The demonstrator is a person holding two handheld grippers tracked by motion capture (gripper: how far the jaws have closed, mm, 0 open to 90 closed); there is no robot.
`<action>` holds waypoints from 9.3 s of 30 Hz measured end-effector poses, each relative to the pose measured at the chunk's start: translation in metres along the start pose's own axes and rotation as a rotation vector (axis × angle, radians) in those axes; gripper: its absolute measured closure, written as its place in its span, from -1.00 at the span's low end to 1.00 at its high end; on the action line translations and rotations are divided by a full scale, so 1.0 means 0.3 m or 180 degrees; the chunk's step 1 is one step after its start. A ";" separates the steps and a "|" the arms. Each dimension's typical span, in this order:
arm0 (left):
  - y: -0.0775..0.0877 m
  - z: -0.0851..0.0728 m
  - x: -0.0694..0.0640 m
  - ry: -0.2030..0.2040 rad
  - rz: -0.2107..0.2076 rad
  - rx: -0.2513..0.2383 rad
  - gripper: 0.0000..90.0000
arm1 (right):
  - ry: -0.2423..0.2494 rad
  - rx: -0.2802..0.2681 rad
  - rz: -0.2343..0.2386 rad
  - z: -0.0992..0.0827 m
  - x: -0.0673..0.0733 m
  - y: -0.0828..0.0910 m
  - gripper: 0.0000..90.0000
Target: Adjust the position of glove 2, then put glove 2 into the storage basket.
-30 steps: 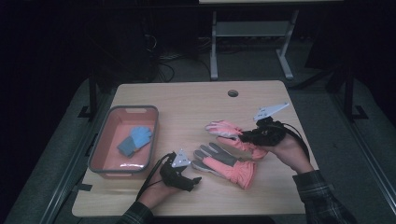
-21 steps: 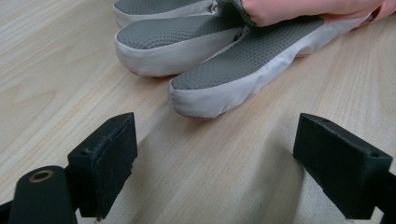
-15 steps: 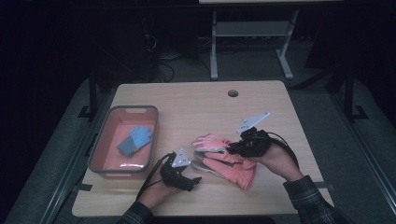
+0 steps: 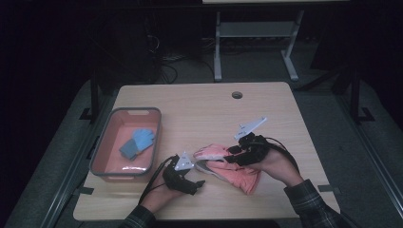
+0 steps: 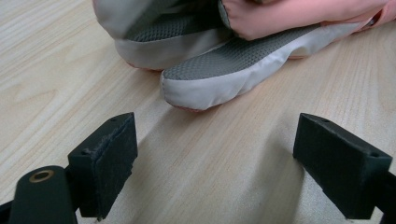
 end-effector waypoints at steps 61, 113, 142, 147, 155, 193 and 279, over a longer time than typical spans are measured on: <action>-0.036 0.123 0.009 0.0059 0.0112 0.0345 0.99 | -0.0364 -0.0046 -0.0039 -0.406 -0.139 0.024 1.00; -0.048 0.187 0.070 0.0221 -0.0071 0.0189 0.84 | -0.0123 -0.0183 0.0535 -0.347 0.053 -0.077 0.87; 0.110 0.207 -0.107 -0.0239 -0.0702 -0.0125 0.40 | -0.0275 -0.0269 0.0546 -0.309 -0.013 -0.014 0.95; 0.110 0.211 -0.112 -0.0280 -0.0766 -0.0137 0.62 | -0.0210 -0.0220 0.0626 -0.307 0.009 -0.033 1.00; 0.137 0.222 -0.088 -0.0249 -0.0734 -0.0209 0.88 | -0.0139 -0.0333 0.0665 -0.288 0.025 -0.017 1.00; 0.179 0.286 0.074 0.0297 -0.0474 -0.0336 -0.43 | -0.0159 -0.0780 0.0138 -0.050 -0.116 -0.031 1.00; -0.177 0.219 0.153 0.1221 -0.1814 0.0150 0.32 | -0.0131 -0.0252 0.0210 -0.153 -0.132 -0.146 0.75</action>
Point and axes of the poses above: each handheld gripper's, and its own axes: y roughly backward along the jaws, z roughly out of its top, x roughly to its left, the point moved 3 cm from there along -y, roughly forward along the jaws, and after that the axes turned 3 degrees about -x, right-handed, at the moved point
